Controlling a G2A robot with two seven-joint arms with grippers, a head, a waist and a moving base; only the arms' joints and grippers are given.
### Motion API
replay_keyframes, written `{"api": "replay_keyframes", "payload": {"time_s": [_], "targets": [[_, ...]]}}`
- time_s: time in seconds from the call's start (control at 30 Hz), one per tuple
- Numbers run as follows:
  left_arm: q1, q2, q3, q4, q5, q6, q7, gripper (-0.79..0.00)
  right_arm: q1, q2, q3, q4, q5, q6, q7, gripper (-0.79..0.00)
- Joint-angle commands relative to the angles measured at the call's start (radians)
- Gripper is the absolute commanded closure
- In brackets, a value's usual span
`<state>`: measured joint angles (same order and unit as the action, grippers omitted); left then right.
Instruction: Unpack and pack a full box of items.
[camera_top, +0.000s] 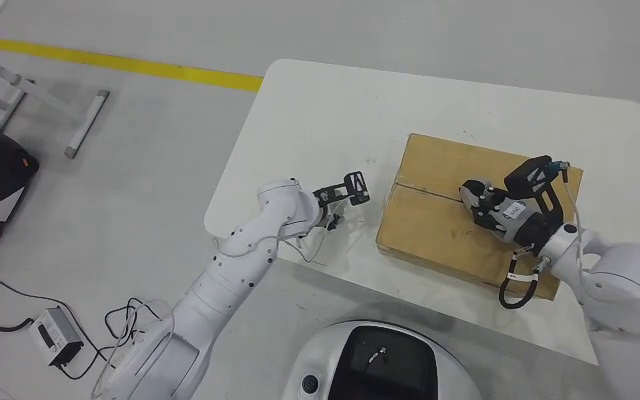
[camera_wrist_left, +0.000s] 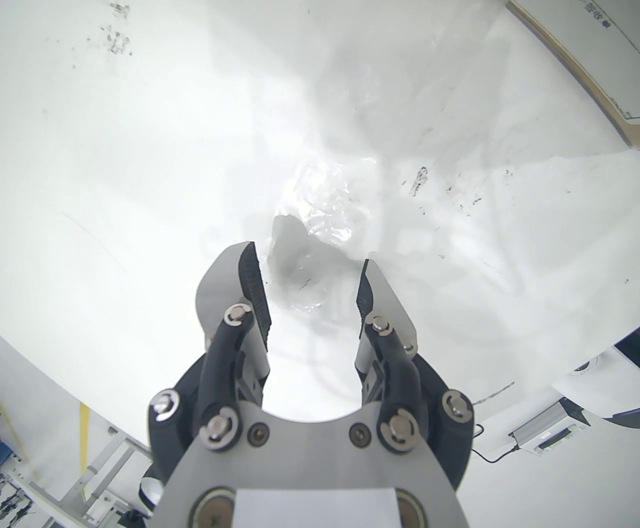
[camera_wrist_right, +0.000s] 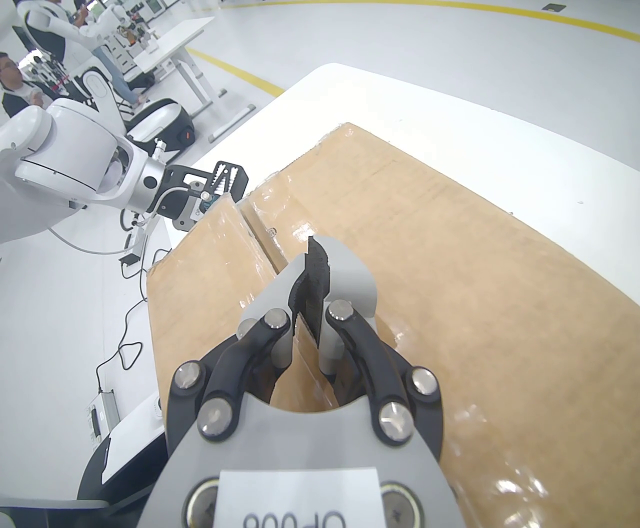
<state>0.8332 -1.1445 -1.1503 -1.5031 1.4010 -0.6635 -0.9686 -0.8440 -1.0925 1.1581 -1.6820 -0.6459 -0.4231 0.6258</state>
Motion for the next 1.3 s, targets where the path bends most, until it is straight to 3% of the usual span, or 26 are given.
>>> {"api": "replay_keyframes", "payload": {"time_s": [0.0, 0.33, 0.53, 0.57, 0.83, 1.27], "targets": [[-0.006, -0.001, 0.006, 0.005, -0.001, 0.001, 0.002, -0.474, 0.001, 0.000, 0.000, 0.001, 0.000, -0.001, -0.001, 0.000], [-0.029, -0.003, 0.030, 0.035, 0.000, 0.005, 0.002, -0.345, 0.006, -0.001, -0.002, 0.008, 0.003, -0.003, -0.002, 0.000], [-0.037, -0.003, 0.037, 0.044, 0.002, 0.009, -0.004, -0.015, 0.008, -0.002, -0.003, 0.010, 0.003, -0.003, -0.002, 0.000], [-0.038, -0.002, 0.037, 0.045, 0.002, 0.009, -0.004, 0.000, 0.008, -0.002, -0.003, 0.010, 0.004, -0.002, -0.001, 0.000], [-0.030, 0.002, 0.032, 0.021, 0.006, 0.014, -0.006, 0.000, 0.008, -0.002, -0.003, 0.011, 0.005, -0.002, 0.000, 0.000], [0.033, 0.024, -0.060, -0.183, -0.007, 0.043, -0.031, 0.000, 0.015, -0.002, -0.008, 0.012, 0.001, -0.008, 0.014, 0.000]]}}
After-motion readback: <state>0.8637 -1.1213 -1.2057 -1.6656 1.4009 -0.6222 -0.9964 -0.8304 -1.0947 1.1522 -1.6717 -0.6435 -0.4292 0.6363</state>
